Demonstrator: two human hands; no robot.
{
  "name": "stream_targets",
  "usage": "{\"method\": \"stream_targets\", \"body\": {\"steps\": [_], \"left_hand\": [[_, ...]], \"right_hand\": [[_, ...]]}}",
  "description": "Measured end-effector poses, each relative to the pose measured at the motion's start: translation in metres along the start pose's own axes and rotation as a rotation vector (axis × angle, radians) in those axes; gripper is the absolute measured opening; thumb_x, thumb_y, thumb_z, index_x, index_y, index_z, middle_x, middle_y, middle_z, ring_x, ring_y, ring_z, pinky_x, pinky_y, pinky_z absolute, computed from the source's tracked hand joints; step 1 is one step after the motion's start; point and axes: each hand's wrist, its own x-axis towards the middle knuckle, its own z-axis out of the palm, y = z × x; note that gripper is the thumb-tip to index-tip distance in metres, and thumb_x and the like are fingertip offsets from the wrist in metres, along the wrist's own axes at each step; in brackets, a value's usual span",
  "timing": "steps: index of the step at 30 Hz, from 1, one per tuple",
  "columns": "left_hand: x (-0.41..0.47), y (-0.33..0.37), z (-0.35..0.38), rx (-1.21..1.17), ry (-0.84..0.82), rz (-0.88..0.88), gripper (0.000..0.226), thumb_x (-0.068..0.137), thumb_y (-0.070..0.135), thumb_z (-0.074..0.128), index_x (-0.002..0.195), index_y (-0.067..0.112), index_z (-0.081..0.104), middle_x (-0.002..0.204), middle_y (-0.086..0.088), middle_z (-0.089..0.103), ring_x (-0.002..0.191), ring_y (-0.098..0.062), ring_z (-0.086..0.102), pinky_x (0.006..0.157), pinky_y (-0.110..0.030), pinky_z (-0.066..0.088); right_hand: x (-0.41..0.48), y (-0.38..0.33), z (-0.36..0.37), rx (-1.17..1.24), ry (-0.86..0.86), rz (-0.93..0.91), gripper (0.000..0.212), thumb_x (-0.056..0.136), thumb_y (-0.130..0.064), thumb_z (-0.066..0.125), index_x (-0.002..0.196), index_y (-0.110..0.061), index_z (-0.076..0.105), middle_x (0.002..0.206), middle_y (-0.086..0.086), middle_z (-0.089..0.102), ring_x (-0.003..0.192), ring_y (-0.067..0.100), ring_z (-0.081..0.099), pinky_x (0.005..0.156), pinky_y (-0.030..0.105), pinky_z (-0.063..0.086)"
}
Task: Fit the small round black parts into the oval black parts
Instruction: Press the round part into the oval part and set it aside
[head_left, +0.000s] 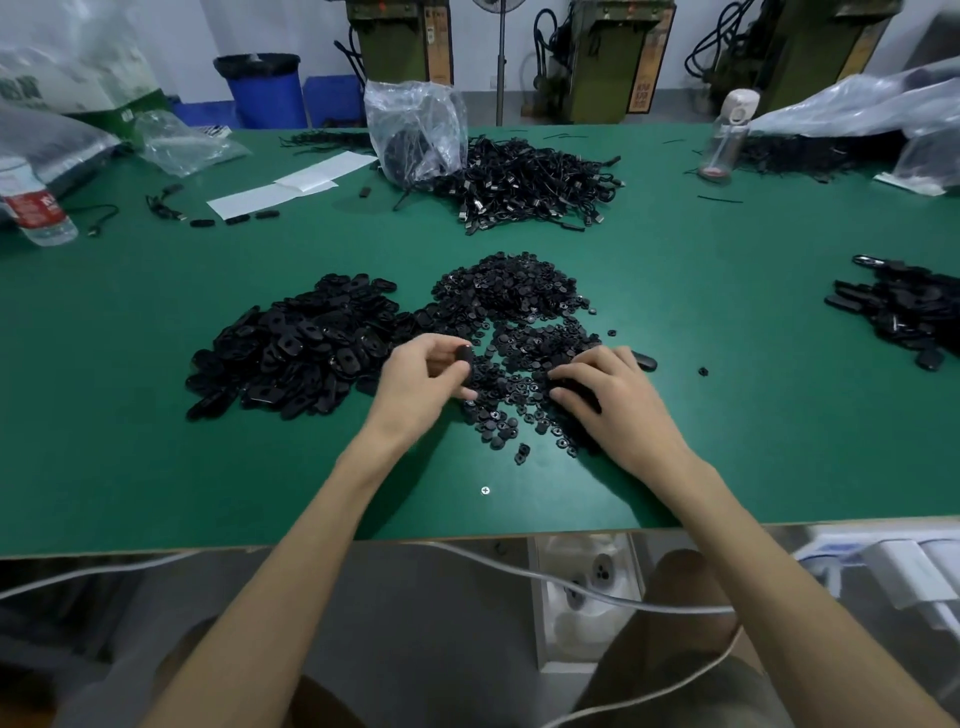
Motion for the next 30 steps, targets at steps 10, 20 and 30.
{"method": "stream_targets", "body": {"steps": [10, 20, 30], "left_hand": [[-0.001, -0.007, 0.034, -0.283, -0.177, 0.047, 0.017, 0.094, 0.003, 0.073, 0.109, 0.009, 0.078, 0.095, -0.006, 0.078, 0.074, -0.018, 0.071, 0.075, -0.033, 0.062], [0.001, -0.011, 0.031, -0.491, -0.15, 0.01, 0.02, 0.097, 0.002, 0.07, 0.116, 0.006, 0.075, 0.106, -0.015, 0.076, 0.09, -0.032, 0.077, 0.075, -0.033, 0.063], [0.005, -0.015, 0.032, -0.549, -0.132, 0.032, 0.046, 0.092, -0.009, 0.07, 0.134, 0.01, 0.067, 0.098, -0.015, 0.071, 0.094, -0.03, 0.077, 0.089, -0.033, 0.061]], "right_hand": [[-0.001, 0.0, -0.003, 0.024, 0.15, -0.003, 0.008, 0.097, -0.014, 0.071, 0.096, -0.008, 0.075, 0.098, 0.005, 0.069, 0.096, 0.028, 0.055, 0.087, 0.038, 0.047], [0.021, -0.014, -0.013, 0.744, 0.298, 0.319, 0.008, 0.097, -0.015, 0.071, 0.102, -0.016, 0.076, 0.084, -0.005, 0.076, 0.075, 0.005, 0.068, 0.07, 0.015, 0.051], [0.022, -0.041, 0.023, 1.237, 0.227, 0.344, 0.01, 0.092, -0.003, 0.074, 0.101, -0.007, 0.076, 0.088, 0.008, 0.08, 0.074, 0.015, 0.075, 0.063, 0.019, 0.054]]}}
